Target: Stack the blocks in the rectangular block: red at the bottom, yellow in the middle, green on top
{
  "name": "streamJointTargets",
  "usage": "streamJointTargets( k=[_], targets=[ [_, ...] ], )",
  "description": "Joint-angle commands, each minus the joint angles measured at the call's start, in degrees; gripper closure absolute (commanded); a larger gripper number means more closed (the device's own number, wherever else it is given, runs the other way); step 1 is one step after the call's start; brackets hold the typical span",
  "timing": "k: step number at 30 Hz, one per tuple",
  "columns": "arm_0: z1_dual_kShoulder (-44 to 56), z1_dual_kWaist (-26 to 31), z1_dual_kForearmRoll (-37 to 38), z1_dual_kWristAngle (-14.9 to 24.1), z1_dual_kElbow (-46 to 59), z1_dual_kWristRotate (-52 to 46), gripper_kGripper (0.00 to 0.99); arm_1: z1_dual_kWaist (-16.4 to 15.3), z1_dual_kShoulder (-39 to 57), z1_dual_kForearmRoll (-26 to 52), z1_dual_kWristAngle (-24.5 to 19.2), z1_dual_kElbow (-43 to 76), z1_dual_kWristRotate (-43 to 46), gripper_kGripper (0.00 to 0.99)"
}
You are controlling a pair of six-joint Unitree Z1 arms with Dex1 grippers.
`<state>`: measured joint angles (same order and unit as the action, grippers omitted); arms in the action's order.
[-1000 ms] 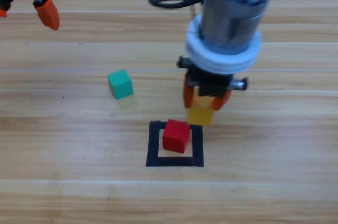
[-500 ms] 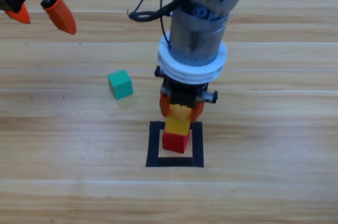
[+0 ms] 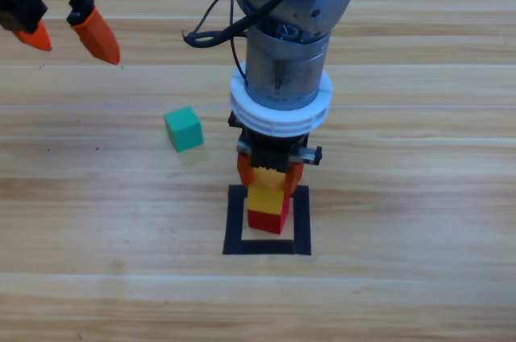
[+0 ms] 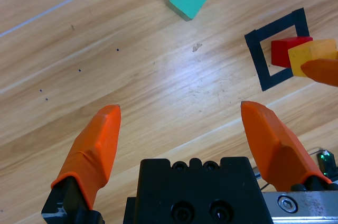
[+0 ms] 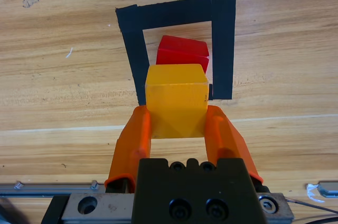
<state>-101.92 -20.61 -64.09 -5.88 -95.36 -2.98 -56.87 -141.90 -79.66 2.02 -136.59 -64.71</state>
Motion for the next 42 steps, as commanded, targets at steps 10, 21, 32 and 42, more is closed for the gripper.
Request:
streamJointTargets(
  k=[10,21,32,42],
  targets=[
    [-2.05,1.1,2.83,-0.89,3.17,-1.42,0.021,-1.32,-4.08,-1.46,-1.32,-0.7,-0.15,0.99],
    [-2.23,1.1,4.06,-0.8,4.66,-1.68,0.021,-1.4,-5.14,-2.43,-1.14,-2.01,0.11,0.959],
    [-2.41,1.1,5.2,-0.89,5.8,-1.94,0.022,-1.4,-6.19,-3.05,-1.06,-3.6,0.2,0.0],
    [-2.14,1.1,6.96,-0.27,6.42,-4.14,0.022,-1.32,-4.35,-3.75,-1.23,-5.53,2.22,0.0]
  ],
)
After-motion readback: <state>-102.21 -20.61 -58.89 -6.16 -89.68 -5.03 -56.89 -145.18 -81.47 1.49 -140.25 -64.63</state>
